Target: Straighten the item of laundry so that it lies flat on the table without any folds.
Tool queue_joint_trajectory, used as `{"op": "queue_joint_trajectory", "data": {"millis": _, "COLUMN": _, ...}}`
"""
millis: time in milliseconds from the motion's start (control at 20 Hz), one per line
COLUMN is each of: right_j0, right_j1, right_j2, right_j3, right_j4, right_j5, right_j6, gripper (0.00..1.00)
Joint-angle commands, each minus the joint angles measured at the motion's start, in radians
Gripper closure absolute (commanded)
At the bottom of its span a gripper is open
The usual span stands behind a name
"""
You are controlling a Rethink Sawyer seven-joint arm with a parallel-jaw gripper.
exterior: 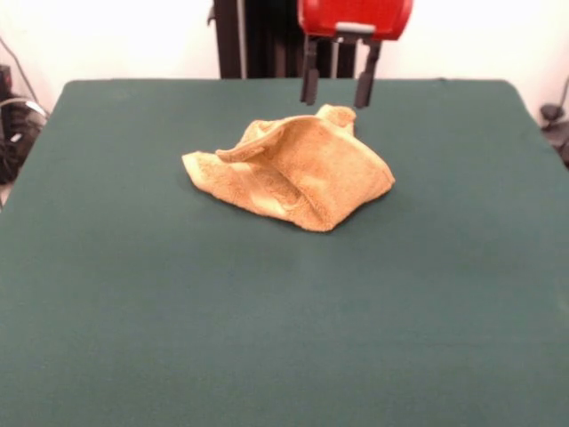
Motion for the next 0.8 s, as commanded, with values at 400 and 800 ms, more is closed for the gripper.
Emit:
{"op": "queue_joint_trajectory", "data": {"millis": 400, "right_j0": 0.04, "right_j1": 0.044, "right_j2": 0.081, "right_j3": -0.035, "right_j4": -0.1, "right_j5": 0.116, "right_j6": 0.02, "gripper": 0.0}}
{"op": "queue_joint_trajectory", "data": {"millis": 800, "right_j0": 0.102, "right_j1": 0.072, "right_j2": 0.009, "right_j3": 0.003, "right_j4": -0.047, "right_j5": 0.018, "right_j6": 0.231, "gripper": 0.0}}
